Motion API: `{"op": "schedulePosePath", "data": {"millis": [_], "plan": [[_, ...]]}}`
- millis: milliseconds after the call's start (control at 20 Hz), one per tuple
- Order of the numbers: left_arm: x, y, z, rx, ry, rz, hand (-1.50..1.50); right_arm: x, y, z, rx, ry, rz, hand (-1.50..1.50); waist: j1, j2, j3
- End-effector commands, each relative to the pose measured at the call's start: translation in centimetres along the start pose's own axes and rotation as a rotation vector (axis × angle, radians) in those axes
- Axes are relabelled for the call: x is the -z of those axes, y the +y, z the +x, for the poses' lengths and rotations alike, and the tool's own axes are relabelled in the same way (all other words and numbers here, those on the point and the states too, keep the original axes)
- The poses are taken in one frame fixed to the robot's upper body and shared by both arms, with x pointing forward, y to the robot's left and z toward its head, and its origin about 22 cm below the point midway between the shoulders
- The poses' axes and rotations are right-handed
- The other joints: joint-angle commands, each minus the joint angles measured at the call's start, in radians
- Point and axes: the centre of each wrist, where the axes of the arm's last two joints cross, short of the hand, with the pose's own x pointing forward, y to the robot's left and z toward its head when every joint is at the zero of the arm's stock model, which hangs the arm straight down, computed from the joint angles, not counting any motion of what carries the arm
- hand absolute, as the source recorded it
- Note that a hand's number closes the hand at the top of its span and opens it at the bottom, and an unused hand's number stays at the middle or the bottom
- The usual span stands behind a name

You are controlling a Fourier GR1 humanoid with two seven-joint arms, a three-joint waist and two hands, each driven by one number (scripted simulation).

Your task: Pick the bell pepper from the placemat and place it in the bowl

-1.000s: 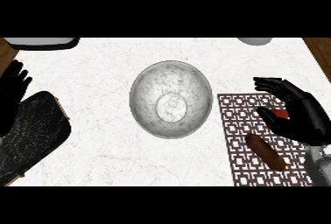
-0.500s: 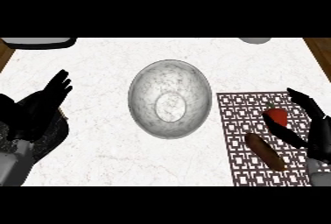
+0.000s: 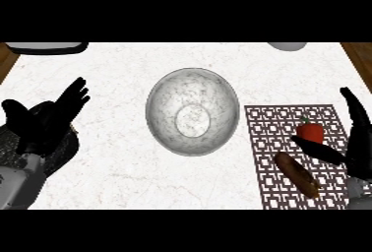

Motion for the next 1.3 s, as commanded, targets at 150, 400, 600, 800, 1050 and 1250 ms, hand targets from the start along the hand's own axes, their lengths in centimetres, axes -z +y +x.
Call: {"op": "schedulePosePath", "data": {"millis": [150, 400, 600, 800, 1050, 1250], "plan": [[0.0, -0.6, 0.8, 0.008, -0.002, -0.030, 0.00, 2.6, -2.4, 5.5, -0.279, 0.189, 0.164, -1.50, 0.019, -0.001, -0.002], [-0.2, -2.2, 0.0, 0.004, -0.017, -0.043, 0.00, 4.1, -1.8, 10.5, -0.388, 0.276, 0.313, -1.50, 0.032, 0.003, 0.002], [-0.4, -1.0, 1.3, 0.015, -0.012, -0.016, 0.00, 5.6, -2.4, 13.2, -0.417, 0.337, 0.390, -1.50, 0.022, 0.002, 0.004], [1.3, 0.3, -0.4, 0.001, -0.014, -0.019, 0.00, 7.0, -0.2, 13.8, -0.482, 0.406, 0.468, -1.50, 0.016, 0.008, 0.003], [0.5, -0.2, 1.1, 0.011, -0.011, -0.027, 0.00, 8.0, -0.8, 13.6, -0.566, 0.476, 0.507, -1.50, 0.013, 0.001, 0.004], [1.0, 0.2, 1.4, 0.011, -0.008, -0.004, 0.00, 8.0, -1.5, 13.7, -0.547, 0.481, 0.503, -1.50, 0.006, 0.002, 0.004]]}}
